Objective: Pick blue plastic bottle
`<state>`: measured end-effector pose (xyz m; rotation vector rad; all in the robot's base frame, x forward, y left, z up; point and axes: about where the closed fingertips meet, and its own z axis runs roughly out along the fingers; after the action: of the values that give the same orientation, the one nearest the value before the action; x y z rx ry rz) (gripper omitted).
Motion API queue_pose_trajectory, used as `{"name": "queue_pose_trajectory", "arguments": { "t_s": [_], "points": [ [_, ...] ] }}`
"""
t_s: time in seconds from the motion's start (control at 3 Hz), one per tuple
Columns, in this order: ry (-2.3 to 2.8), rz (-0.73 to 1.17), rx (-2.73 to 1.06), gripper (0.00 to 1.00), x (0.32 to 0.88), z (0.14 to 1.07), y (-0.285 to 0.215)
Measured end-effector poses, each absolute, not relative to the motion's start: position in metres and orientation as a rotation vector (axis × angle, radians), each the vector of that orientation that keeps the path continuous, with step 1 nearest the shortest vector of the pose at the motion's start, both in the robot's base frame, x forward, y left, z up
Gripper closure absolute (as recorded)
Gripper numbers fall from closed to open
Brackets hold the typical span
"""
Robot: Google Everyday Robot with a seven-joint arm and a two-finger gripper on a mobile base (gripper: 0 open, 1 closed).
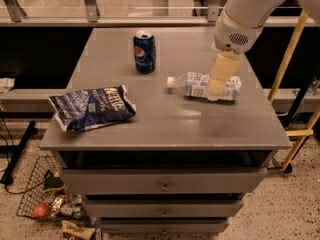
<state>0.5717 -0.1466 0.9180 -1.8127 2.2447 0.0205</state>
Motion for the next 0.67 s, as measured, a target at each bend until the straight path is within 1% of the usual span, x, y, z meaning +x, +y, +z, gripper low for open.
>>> {"name": "queue_pose_trajectory", "arguments": {
  "t_s": [0.33,0.67],
  "points": [
    [2.313,0.049,-1.801,0.0,0.6,0.887,-0.129],
    [2.367,0.053,-1.773,0.16,0.613,0.861,-0.122]
  ]
}}
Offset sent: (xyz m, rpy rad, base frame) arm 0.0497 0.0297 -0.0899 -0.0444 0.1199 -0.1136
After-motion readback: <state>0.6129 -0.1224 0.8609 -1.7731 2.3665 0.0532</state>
